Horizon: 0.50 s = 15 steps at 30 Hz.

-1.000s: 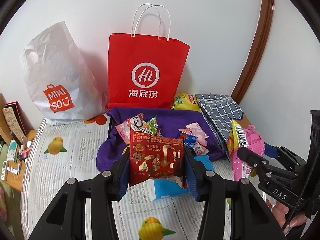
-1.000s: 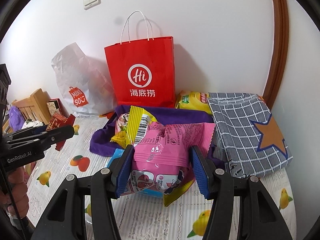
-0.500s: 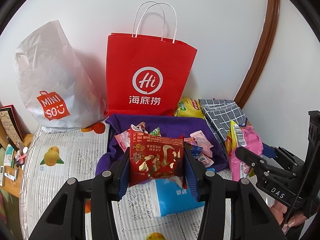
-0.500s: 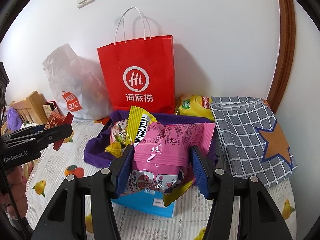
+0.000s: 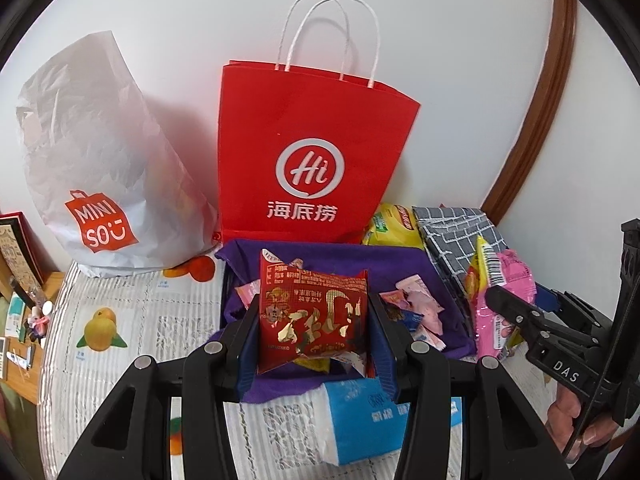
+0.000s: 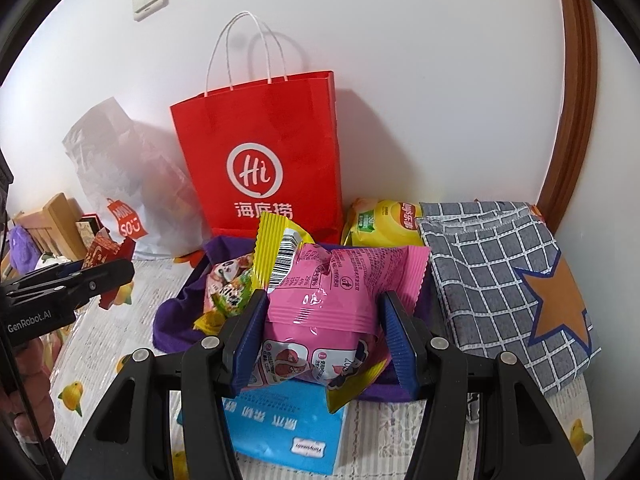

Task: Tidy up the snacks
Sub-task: 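Carry the red packet and pink bag up over the purple towel with both tools, then lower and release the red packet and pink bag onto the towel with both tools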

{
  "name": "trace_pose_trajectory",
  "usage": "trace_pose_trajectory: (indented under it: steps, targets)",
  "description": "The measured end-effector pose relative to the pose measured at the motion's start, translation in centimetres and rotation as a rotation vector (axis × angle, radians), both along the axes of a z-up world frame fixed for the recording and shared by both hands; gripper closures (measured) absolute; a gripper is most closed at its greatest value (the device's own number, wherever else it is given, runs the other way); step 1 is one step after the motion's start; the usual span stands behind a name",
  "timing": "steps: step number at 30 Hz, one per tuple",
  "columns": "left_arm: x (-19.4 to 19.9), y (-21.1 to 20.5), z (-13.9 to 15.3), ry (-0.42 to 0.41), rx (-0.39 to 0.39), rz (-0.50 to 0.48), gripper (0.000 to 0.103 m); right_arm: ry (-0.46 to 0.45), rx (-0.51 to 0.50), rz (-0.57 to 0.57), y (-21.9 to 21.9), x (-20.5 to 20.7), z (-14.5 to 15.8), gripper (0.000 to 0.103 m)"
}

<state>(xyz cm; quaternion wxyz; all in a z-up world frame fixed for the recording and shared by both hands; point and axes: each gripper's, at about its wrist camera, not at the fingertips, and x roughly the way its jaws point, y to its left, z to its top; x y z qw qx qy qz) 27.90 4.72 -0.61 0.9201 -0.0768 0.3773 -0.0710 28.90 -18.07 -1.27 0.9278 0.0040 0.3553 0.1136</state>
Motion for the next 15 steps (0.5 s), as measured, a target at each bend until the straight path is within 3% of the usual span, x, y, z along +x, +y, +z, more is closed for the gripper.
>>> trace_pose_trajectory:
  steps: [15]
  targets:
    - [4.2, 1.7, -1.5, 0.015, -0.015, 0.046, 0.057, -0.012, 0.007, -0.022, -0.8, 4.9, -0.5, 0.047]
